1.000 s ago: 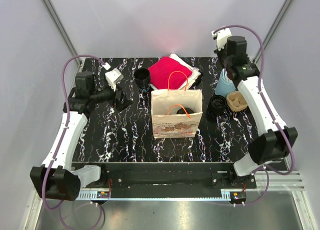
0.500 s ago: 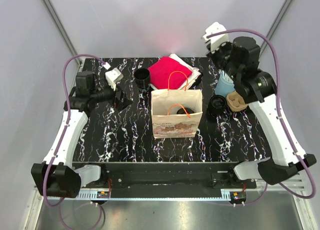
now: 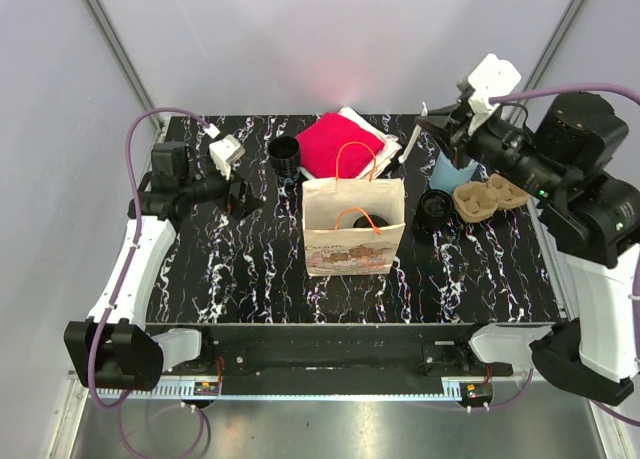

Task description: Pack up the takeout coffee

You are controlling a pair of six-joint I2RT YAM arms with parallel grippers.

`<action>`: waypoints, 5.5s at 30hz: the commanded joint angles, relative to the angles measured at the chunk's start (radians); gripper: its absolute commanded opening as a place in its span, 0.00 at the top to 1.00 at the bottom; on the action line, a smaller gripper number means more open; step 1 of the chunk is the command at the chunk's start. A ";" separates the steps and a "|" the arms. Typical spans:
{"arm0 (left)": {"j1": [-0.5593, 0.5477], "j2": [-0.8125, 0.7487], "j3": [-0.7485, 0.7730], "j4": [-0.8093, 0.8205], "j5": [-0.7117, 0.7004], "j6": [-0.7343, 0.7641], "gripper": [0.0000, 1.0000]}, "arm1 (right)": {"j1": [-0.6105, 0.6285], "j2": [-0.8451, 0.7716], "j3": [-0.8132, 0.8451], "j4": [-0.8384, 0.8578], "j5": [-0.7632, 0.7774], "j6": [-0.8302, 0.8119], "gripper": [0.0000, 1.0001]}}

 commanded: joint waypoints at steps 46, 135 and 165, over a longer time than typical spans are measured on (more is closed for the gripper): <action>0.016 0.014 0.005 0.027 0.039 0.016 0.01 | 0.299 0.280 -0.415 0.155 -0.051 -0.288 0.86; 0.032 0.017 0.007 0.010 0.067 0.031 0.01 | 0.371 0.446 -0.211 -0.047 -0.057 -0.236 0.86; 0.035 0.023 0.011 0.009 0.074 0.022 0.01 | 0.374 0.346 0.013 -0.072 -0.037 -0.178 1.00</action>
